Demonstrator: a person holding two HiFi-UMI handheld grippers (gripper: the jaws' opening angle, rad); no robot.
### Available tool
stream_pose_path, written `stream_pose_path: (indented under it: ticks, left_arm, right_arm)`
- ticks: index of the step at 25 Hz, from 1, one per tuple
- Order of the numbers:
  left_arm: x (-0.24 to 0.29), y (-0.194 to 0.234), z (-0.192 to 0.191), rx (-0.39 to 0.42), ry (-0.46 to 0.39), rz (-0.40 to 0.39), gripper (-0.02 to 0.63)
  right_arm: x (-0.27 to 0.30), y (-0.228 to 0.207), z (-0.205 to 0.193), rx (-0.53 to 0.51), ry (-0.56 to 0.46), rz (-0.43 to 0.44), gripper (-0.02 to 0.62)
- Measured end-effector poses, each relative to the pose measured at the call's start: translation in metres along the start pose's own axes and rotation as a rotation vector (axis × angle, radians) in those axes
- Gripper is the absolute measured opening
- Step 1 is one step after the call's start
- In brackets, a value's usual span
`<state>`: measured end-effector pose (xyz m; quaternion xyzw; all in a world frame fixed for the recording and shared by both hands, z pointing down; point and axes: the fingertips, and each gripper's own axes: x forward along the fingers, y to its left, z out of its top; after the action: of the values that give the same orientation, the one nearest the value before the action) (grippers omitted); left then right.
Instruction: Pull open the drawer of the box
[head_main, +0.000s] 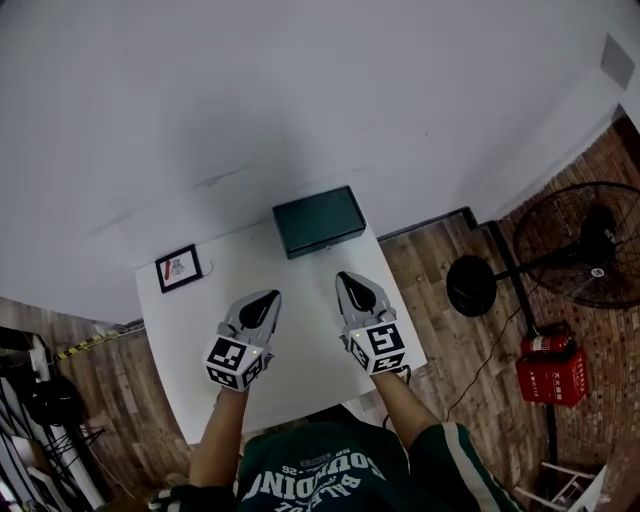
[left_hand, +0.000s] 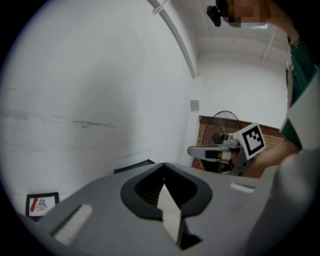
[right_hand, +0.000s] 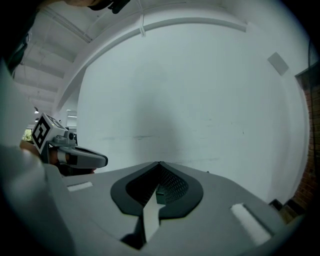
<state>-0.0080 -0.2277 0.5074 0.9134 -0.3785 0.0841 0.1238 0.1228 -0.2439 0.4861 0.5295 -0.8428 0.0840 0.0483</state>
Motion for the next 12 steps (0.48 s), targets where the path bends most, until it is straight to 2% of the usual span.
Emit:
stream_pose_path:
  ticks: [12]
  left_arm:
    - [0.039, 0.011, -0.066, -0.082, 0.12, -0.022, 0.051]
  right_arm:
    - [0.03, -0.029, -0.094, 0.091, 0.168, -0.021, 0.002]
